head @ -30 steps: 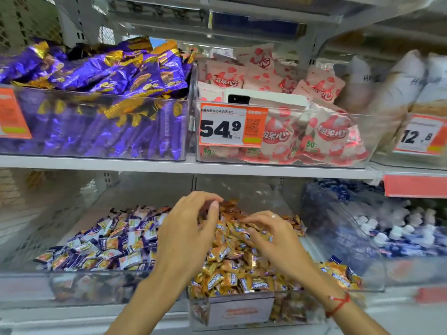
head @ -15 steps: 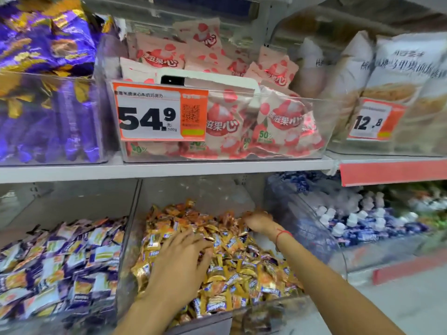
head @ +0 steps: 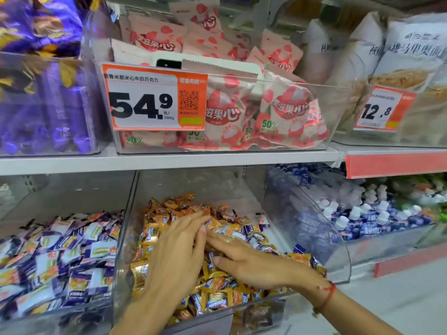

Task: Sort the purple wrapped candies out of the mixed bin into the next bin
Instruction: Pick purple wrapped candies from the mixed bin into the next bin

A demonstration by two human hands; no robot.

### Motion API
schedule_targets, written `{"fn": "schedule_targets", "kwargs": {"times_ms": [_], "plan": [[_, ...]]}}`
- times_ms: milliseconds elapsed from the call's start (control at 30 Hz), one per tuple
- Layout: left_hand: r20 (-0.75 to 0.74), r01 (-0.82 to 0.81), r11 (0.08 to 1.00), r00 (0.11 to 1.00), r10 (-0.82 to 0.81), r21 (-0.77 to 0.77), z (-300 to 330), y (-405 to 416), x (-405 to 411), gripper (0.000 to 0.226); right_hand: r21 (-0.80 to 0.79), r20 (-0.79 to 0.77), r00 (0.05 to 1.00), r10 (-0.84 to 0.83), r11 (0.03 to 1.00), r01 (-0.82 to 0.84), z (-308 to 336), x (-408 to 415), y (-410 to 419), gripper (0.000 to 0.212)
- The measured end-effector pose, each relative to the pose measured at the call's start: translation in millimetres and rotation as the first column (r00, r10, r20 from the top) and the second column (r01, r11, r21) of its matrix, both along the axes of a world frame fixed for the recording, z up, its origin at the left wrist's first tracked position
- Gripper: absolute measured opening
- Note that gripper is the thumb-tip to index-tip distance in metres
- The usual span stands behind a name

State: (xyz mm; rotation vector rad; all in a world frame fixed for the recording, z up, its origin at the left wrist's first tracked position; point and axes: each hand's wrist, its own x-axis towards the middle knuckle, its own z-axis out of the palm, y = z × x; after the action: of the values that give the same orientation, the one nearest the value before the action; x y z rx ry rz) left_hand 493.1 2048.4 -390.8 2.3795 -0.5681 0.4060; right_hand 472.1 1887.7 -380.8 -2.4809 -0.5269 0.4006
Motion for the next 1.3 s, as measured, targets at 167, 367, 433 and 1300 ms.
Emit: {"fn": "schedule_targets", "kwargs": {"times_ms": [167,367,433,1300], "plan": [[-0.063,0.072,0.976,0.996,-0.060,0.204,-3,0,-3,0.035,0.167,-0.061,0.997,-0.043,0.985,0.053,31,-12,-35,0.031],[-0.079,0.060,0.976,0.996,-0.045,0.208,-5,1,-3,0.032,-0.191,0.157,0.875,-0.457,0.856,0.481,6,64,-86,0.032],[-0.086,0.050,0.979,0.996,-0.034,0.199,-3,1,-3,0.032,-0.405,0.119,0.890,-0.440,0.797,0.449,-12,83,-86,0.038],[-0.210,-0.014,0.822,0.969,-0.129,-0.569,9,-3,-4,0.029,-0.114,0.207,0.910,-0.359,0.915,0.387,-5,35,-54,0.020]]}}
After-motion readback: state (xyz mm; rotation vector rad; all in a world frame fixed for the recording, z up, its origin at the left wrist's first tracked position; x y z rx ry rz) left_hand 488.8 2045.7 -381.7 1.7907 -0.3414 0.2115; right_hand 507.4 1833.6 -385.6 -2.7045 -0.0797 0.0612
